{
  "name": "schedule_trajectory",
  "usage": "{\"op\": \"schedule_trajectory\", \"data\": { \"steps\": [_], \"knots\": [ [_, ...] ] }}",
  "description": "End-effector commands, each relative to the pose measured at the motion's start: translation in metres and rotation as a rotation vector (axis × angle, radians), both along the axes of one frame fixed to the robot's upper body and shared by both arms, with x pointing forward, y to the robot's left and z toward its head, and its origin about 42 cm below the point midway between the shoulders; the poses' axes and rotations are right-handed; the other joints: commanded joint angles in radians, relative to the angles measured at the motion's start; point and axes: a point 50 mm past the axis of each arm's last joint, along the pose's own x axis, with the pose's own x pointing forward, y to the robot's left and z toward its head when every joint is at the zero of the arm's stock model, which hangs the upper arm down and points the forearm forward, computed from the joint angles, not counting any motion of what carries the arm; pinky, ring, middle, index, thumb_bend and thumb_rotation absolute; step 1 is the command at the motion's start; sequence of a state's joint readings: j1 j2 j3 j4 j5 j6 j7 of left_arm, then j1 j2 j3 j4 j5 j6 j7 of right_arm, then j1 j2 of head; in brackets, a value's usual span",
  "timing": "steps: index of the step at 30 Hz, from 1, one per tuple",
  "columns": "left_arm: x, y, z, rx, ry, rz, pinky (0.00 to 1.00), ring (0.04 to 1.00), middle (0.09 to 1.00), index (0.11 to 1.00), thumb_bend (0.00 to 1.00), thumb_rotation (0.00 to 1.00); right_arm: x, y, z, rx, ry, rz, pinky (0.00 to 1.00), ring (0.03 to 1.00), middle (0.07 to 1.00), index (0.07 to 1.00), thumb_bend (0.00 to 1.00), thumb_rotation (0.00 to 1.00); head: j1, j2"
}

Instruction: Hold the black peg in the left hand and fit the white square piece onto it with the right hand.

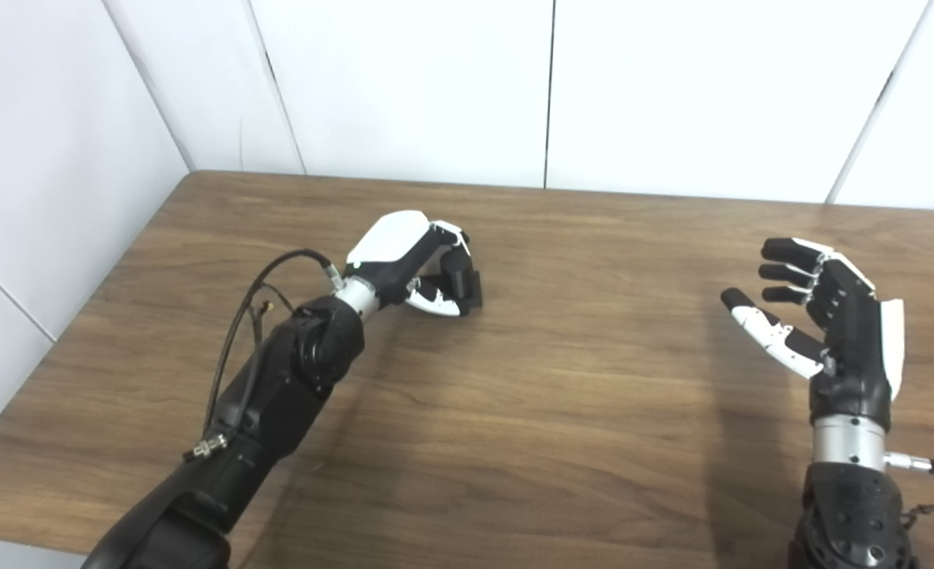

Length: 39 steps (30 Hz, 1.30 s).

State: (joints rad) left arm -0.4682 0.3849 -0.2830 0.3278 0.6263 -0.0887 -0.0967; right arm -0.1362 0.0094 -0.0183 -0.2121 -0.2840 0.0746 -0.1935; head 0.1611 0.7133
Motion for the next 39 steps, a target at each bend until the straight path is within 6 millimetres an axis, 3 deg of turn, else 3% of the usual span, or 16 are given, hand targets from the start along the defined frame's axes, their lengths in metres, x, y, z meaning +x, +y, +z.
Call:
{"op": "schedule_trajectory", "data": {
  "steps": [1,17,39],
  "knots": [
    [-0.005,-0.012,0.0,0.0,-0.006,-0.052,0.74,0.832,0.812,0.487,0.53,0.06,0.006,0.004,0.026,0.005,-0.093,0.008,0.58,0.669,0.681,0.643,0.65,0.04,-0.001,0.001],
    [-0.026,-0.049,-0.016,-0.084,0.028,-0.134,0.73,0.845,0.822,0.489,0.52,0.06,0.004,0.005,0.03,0.018,-0.101,-0.004,0.54,0.611,0.666,0.638,0.65,0.02,-0.035,0.009],
    [-0.043,-0.089,-0.032,-0.18,0.066,-0.205,0.74,0.858,0.831,0.489,0.52,0.06,0.004,0.005,0.032,0.006,-0.118,-0.014,0.53,0.606,0.667,0.636,0.66,0.05,-0.108,0.018]
  ]
}}
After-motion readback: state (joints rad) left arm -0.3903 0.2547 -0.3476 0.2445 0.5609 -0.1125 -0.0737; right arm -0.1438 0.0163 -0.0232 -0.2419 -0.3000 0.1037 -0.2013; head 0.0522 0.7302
